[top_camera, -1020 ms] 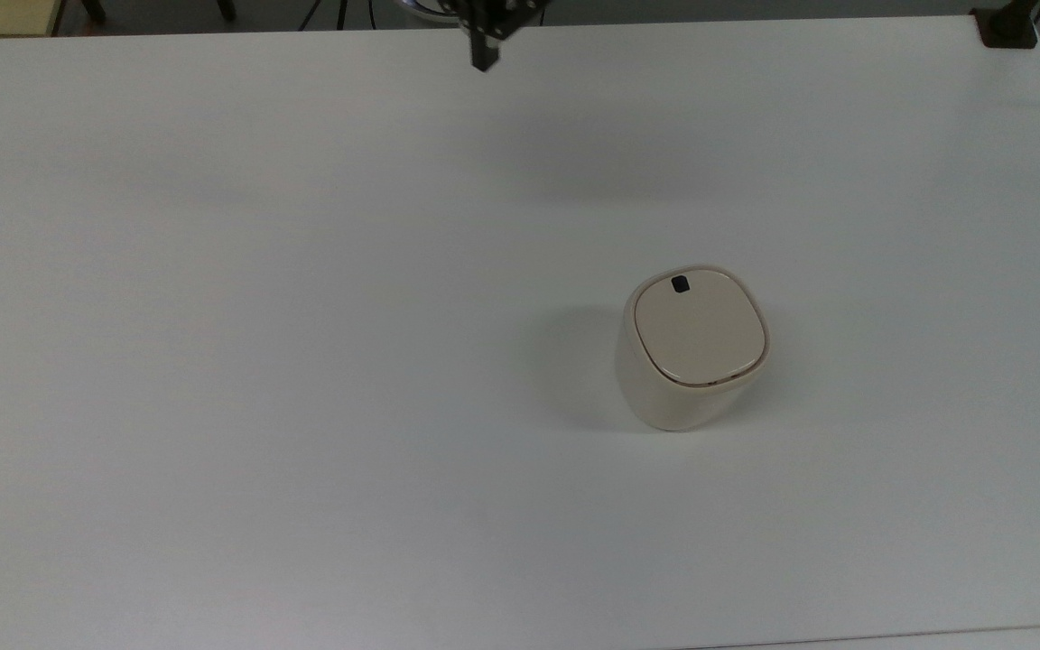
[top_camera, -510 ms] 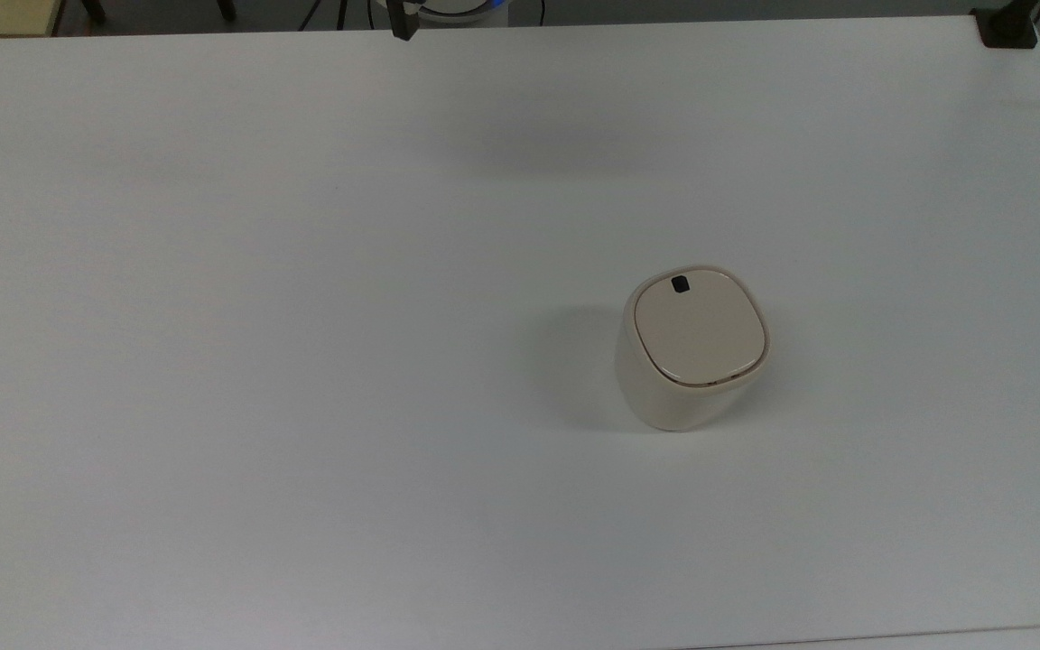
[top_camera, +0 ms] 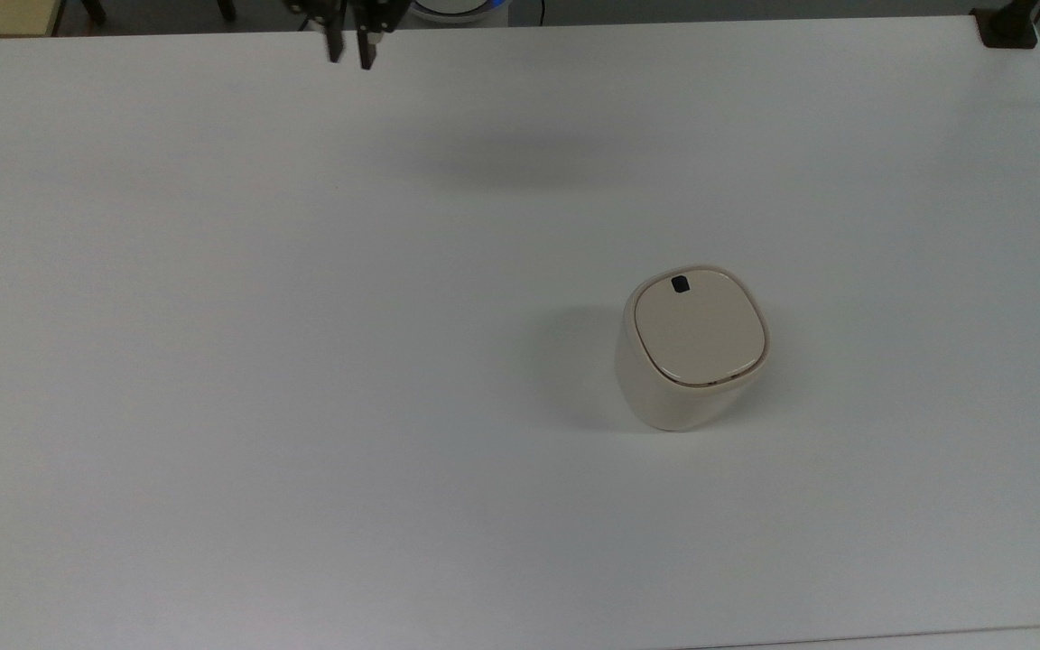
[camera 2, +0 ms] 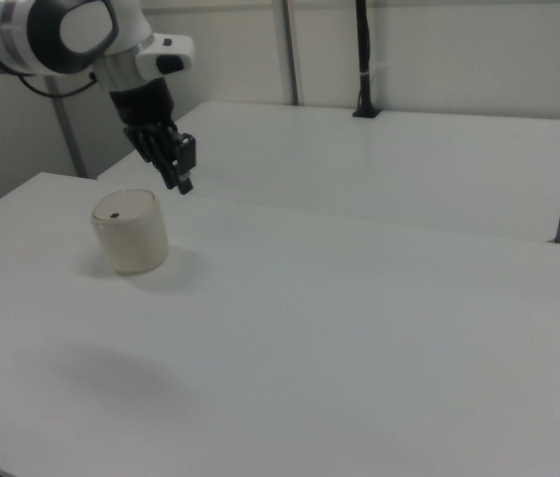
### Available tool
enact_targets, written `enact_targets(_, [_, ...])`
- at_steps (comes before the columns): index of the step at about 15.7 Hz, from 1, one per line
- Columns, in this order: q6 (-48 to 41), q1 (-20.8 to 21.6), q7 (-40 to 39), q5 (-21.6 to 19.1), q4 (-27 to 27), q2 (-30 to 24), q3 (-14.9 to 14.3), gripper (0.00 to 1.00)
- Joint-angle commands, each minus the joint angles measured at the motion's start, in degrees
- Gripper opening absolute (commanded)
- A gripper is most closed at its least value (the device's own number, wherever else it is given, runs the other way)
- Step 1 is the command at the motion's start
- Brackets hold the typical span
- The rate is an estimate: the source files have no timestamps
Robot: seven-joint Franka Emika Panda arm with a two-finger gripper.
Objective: Close the trash bin
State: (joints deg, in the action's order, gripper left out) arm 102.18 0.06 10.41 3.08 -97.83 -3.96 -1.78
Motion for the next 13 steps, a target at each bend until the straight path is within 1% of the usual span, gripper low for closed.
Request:
enact_targets(1, [-1.2,0.7,-5.1,2.2,2.9,0.4,-3.0,1.00])
enact_targets(2, [-4.2,0.7,-7.3,2.2,3.6,0.9,-3.1,1.00])
enact_targets(3, [-6.4,0.7,-7.9,2.0,4.8,1.1,-3.1,1.00])
enact_targets(5, [-9.1,0.8,-8.1,1.4,5.2,1.3,-3.1,1.00])
enact_targets(7, [-9.5,0.8,-7.6,0.5,5.3,1.3,-3.1,1.00])
enact_targets(9, [-9.5,0.8,-5.7,-3.9,4.8,1.1,-2.9,1.00])
enact_targets(10, [-9.5,0.8,-5.4,-5.0,4.8,1.1,-2.8,1.00])
enact_targets(13, [-7.8,1.3,-6.0,-5.8,3.8,1.4,-2.6,1.00])
